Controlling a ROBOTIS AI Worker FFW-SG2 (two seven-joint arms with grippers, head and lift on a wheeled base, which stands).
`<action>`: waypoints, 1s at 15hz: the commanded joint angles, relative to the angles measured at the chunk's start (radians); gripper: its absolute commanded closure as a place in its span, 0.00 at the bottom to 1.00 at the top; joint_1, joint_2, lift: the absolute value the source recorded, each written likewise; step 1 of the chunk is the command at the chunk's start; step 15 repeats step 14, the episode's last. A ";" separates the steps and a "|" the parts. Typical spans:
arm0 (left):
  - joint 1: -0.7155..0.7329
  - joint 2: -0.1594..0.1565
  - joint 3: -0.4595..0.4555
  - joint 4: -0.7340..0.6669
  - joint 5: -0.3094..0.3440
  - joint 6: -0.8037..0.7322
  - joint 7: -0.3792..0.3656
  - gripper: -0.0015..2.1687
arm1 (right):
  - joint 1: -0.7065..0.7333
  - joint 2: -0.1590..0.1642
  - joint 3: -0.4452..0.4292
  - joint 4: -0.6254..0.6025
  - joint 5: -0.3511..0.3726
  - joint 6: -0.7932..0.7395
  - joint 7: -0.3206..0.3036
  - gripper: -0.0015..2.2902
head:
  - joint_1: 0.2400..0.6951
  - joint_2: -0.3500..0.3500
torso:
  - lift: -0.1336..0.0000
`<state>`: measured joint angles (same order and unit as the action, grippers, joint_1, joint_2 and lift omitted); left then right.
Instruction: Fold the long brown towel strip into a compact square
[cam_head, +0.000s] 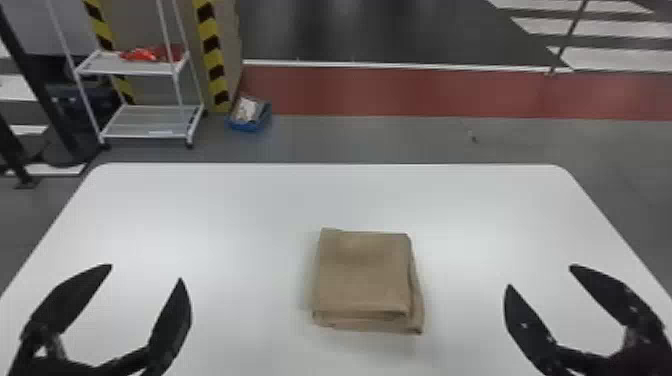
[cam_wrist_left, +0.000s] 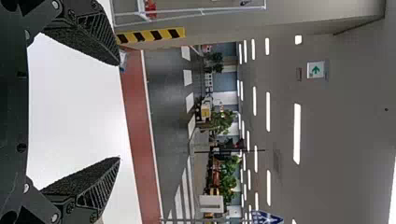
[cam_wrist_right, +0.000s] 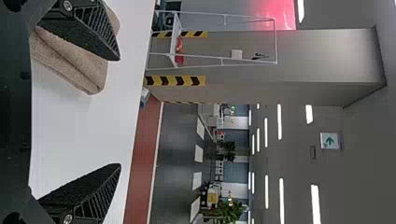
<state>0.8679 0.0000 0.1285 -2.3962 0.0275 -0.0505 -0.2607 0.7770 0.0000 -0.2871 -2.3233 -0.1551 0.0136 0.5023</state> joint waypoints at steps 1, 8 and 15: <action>-0.013 -0.003 0.000 0.005 -0.005 0.013 0.000 0.08 | -0.004 0.001 0.000 -0.001 -0.004 0.001 -0.002 0.03 | 1.00 0.44 | 0.07; -0.026 -0.003 -0.001 0.014 -0.011 0.038 0.000 0.08 | -0.016 0.001 -0.006 -0.001 0.003 0.032 -0.002 0.03 | 1.00 0.43 | 0.07; -0.026 -0.003 -0.009 0.015 -0.012 0.053 -0.002 0.08 | -0.016 0.001 -0.009 -0.011 0.005 0.059 -0.002 0.03 | 1.00 0.42 | 0.07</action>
